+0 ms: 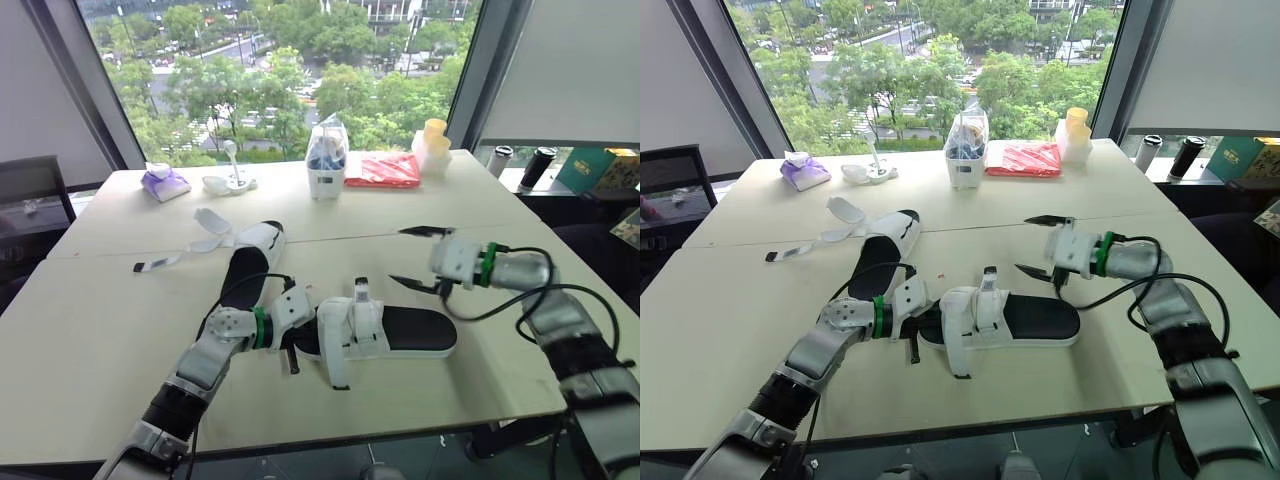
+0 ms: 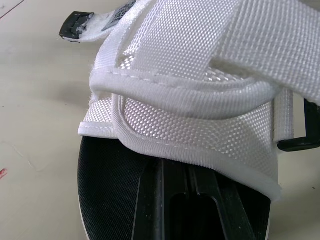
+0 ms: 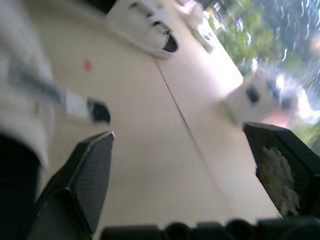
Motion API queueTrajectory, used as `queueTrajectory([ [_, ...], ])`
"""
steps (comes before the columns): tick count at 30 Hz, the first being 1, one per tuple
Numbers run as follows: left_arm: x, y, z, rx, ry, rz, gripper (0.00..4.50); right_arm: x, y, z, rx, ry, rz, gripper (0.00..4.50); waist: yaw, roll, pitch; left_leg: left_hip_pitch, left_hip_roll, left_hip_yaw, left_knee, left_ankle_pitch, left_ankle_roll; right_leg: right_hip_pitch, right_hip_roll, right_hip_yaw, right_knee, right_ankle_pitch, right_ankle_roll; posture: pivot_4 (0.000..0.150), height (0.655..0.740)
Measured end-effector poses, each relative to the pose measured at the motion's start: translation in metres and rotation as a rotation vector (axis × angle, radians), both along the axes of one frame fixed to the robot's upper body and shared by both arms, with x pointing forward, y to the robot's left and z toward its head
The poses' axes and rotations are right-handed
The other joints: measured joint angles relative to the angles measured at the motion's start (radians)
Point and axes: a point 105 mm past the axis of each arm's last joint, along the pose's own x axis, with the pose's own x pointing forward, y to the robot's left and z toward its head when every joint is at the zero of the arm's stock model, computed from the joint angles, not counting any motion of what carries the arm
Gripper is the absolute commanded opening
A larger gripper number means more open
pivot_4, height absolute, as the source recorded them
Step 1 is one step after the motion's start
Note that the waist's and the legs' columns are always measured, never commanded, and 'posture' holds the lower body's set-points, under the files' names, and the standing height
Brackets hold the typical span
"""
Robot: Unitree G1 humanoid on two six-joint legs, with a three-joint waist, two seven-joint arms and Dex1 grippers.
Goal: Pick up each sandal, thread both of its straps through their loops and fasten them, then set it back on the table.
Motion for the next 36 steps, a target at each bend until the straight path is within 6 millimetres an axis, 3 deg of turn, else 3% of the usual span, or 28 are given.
queueTrajectory([
  [1, 0.000, -0.002, 0.000, -0.002, 0.000, -0.006, 0.00, -0.018, 0.008, 0.007, 0.058, 0.119, 0.057, 4.45, 0.004, 0.001, 0.000, 0.000, 0.000, 0.000, 0.000, 0.000, 0.000, 0.000, 0.000, 0.000, 0.000, 0.000, 0.000, 0.150, 0.7400],
  [3, 0.000, -0.006, 0.000, -0.004, 0.004, -0.019, 0.00, -0.071, 0.024, 0.010, 0.067, 0.397, 0.212, 4.45, 0.023, -0.003, -0.001, 0.000, 0.002, -0.001, 0.000, -0.002, 0.003, 0.000, 0.001, -0.004, -0.001, -0.005, 0.001, 0.150, 0.7400],
  [5, 0.000, -0.007, -0.001, 0.003, 0.013, -0.032, 0.00, -0.119, 0.036, -0.008, 0.055, 0.655, 0.321, 4.45, 0.028, -0.010, -0.005, -0.001, 0.003, -0.002, 0.000, -0.003, 0.005, 0.000, 0.002, -0.006, -0.002, -0.007, 0.000, 0.150, 0.7400],
  [9, 0.002, -0.008, 0.000, 0.010, 0.012, -0.053, 0.00, -0.158, 0.040, -0.055, 0.085, 0.942, 0.298, 4.45, 0.027, -0.012, -0.005, -0.003, 0.003, 0.002, 0.002, -0.004, 0.005, 0.000, 0.000, -0.006, -0.006, -0.007, 0.000, 0.150, 0.7400],
  [16, 0.004, -0.008, 0.000, 0.014, 0.022, -0.062, 0.00, -0.131, 0.049, -0.093, 0.114, 0.902, 0.117, 4.45, 0.026, -0.014, -0.005, -0.003, 0.003, 0.005, 0.004, -0.004, 0.004, 0.000, -0.001, -0.007, -0.009, -0.007, 0.000, 0.150, 0.7400],
  [24, 0.002, -0.010, 0.000, 0.016, 0.027, -0.086, 0.00, -0.108, 0.080, -0.088, 0.224, 0.916, 0.156, 4.45, 0.033, -0.014, -0.005, -0.003, 0.002, -0.001, 0.000, -0.004, 0.005, -0.001, 0.001, -0.007, -0.004, -0.006, 0.001, 0.150, 0.7400],
  [27, 0.002, -0.011, 0.000, 0.015, 0.026, -0.083, 0.00, -0.107, 0.086, -0.096, 0.246, 0.973, 0.144, 3.55, 0.032, -0.014, -0.006, -0.003, 0.002, -0.001, 0.000, -0.004, 0.005, -0.001, 0.001, -0.007, -0.004, -0.006, 0.001, 0.150, 0.7400],
  [34, 0.000, -0.009, 0.000, 0.007, 0.018, -0.063, 0.00, -0.107, 0.084, -0.102, 0.250, 1.043, 0.112, 0.12, 0.028, -0.014, -0.006, -0.003, 0.002, -0.001, 0.000, -0.004, 0.005, -0.001, 0.001, -0.007, -0.004, -0.007, 0.001, 0.150, 0.7400],
  [36, 0.000, -0.009, 0.000, 0.005, 0.015, -0.058, 0.00, -0.107, 0.083, -0.098, 0.262, 1.042, 0.125, 0.04, 0.028, -0.014, -0.006, -0.003, 0.002, -0.001, 0.000, -0.004, 0.005, -0.001, 0.001, -0.007, -0.004, -0.007, 0.001, 0.150, 0.7400],
])
